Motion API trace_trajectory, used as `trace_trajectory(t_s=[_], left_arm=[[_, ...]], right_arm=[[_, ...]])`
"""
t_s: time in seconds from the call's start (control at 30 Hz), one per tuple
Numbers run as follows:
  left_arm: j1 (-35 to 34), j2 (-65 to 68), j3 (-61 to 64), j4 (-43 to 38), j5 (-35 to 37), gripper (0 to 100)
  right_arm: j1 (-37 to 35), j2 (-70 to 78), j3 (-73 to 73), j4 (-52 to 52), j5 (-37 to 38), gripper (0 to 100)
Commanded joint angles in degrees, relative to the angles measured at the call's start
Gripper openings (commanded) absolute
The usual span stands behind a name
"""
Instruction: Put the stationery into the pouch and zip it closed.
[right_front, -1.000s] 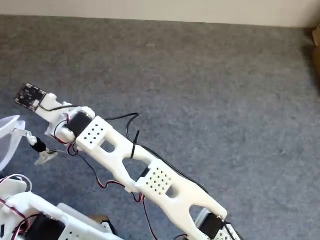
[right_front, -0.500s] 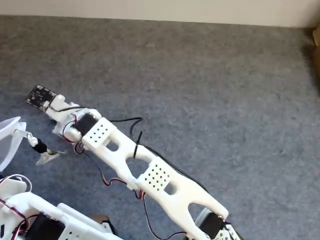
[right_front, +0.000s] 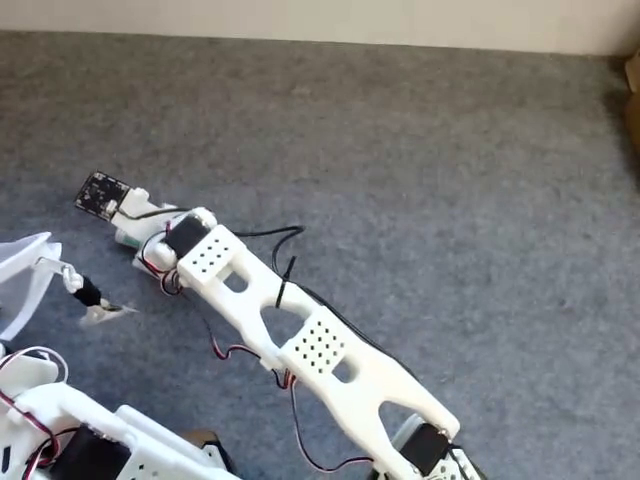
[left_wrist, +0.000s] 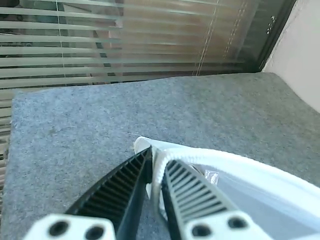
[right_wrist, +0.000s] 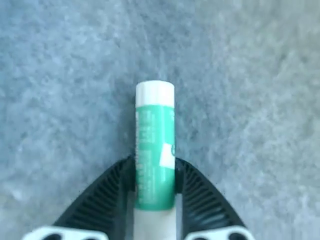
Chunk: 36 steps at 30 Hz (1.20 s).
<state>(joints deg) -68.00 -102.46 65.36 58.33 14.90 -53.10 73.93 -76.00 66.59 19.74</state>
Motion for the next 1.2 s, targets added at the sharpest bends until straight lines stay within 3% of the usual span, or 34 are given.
trace_trajectory(t_s=[0.0,0.17,0.6,0.97,1.17], left_arm=[[1.0,-1.0,-1.0,-0.3,0.9,1],[1.4,-1.0,-1.3,0.7,0.8,1],[12.8,-0.9,-1.1,2.9,-2.2,1],[17.4,-0.7,-1.1,2.9,-2.3,1],[17.5,-0.7,-1.1,2.9,-2.3,1]], right_arm=[[2.2,-1.7,-2.5,6.1,0.9,0.5],[3.1,-2.3,-7.3,15.7,0.9,0.5],[8.2,-2.0,-23.4,32.8,0.9,0.5],[12.4,-2.3,-23.8,34.7,0.4,0.5],[12.9,-2.6,-23.8,34.8,-4.0,0.5]])
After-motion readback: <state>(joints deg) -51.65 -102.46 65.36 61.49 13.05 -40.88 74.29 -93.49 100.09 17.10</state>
